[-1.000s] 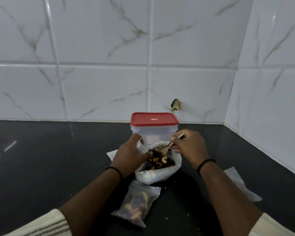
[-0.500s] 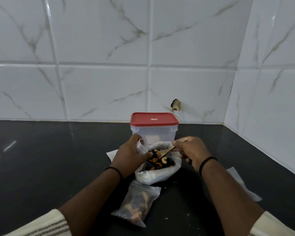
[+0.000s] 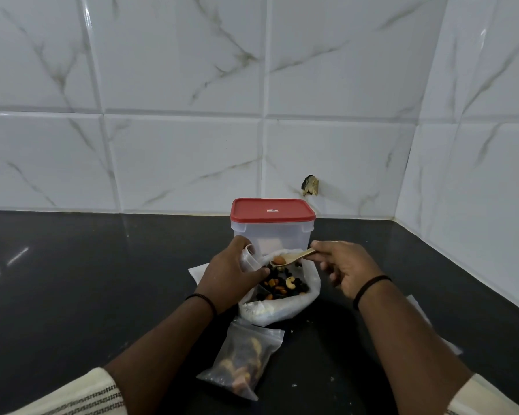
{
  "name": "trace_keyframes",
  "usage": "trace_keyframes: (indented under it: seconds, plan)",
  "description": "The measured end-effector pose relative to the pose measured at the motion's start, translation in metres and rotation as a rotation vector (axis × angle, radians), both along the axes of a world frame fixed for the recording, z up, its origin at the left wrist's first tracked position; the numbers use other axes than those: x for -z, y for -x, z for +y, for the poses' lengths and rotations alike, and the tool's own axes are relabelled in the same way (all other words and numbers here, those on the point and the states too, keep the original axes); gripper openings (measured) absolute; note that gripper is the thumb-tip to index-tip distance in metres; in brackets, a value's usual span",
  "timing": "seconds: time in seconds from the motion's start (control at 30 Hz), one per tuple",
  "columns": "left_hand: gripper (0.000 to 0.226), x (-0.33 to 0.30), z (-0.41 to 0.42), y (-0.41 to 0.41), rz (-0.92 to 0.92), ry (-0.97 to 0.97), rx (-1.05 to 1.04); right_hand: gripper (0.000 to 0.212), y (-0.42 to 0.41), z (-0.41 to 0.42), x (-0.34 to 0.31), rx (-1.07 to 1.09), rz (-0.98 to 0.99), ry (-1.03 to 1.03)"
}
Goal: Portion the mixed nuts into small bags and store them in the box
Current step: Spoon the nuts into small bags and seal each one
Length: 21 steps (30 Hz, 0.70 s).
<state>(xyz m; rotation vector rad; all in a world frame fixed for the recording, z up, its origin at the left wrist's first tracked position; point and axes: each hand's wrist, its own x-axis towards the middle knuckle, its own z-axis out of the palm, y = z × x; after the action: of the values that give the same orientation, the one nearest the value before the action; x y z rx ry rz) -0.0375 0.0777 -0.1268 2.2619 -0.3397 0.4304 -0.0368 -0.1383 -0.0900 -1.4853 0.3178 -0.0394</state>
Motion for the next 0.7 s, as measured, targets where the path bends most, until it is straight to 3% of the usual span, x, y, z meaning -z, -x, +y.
trace_keyframes:
  seconds: [0.2, 0.43, 0.7]
  plan:
    - [0.043, 0.002, 0.001, -0.002, -0.014, 0.002, 0.018, 0.013, 0.002, 0.009, -0.004, -0.100, -0.230, -0.059]
    - [0.042, 0.001, 0.002, -0.001, -0.004, 0.021, 0.017, 0.016, 0.017, 0.016, -0.012, -0.495, -0.449, 0.085]
    - [0.044, 0.000, 0.001, 0.002, 0.009, 0.044, 0.003, 0.026, 0.015, 0.012, -0.010, -0.606, -0.476, 0.109]
